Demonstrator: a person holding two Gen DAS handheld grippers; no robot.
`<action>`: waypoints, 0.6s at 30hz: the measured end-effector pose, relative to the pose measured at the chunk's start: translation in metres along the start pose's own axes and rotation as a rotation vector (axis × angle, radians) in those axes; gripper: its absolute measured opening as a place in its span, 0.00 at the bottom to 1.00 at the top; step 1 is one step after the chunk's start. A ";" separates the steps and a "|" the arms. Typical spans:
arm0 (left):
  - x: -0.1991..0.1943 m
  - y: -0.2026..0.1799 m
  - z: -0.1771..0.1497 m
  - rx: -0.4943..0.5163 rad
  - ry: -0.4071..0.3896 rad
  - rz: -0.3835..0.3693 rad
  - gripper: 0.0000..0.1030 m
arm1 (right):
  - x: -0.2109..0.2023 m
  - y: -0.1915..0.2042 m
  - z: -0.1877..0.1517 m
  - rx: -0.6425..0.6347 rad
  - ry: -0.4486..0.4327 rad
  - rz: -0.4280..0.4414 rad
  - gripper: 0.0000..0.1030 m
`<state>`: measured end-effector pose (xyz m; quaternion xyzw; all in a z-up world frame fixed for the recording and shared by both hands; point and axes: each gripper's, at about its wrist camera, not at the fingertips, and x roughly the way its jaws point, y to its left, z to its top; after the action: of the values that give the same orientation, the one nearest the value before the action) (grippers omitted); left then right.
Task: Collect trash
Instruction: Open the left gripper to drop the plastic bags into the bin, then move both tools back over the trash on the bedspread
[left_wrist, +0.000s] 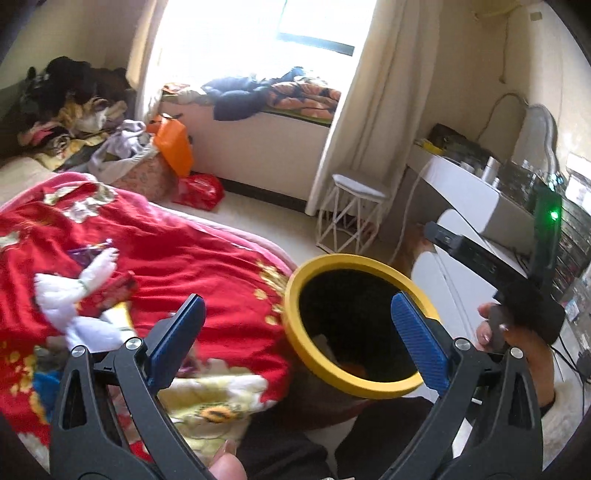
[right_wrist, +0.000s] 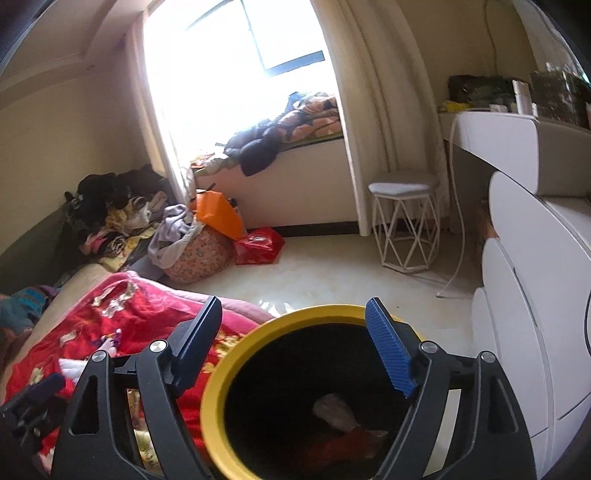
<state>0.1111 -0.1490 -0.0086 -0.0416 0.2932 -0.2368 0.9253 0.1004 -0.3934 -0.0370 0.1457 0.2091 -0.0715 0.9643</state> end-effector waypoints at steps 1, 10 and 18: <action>-0.003 0.005 0.001 -0.006 -0.005 0.010 0.90 | -0.002 0.006 0.000 -0.015 -0.003 0.006 0.75; -0.027 0.039 0.004 -0.027 -0.035 0.102 0.90 | -0.010 0.047 0.000 -0.083 -0.004 0.101 0.77; -0.050 0.068 0.009 -0.065 -0.075 0.158 0.90 | -0.019 0.090 -0.008 -0.151 0.004 0.173 0.82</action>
<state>0.1082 -0.0667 0.0099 -0.0571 0.2684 -0.1515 0.9496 0.0977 -0.3038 -0.0136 0.0901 0.2024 0.0284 0.9747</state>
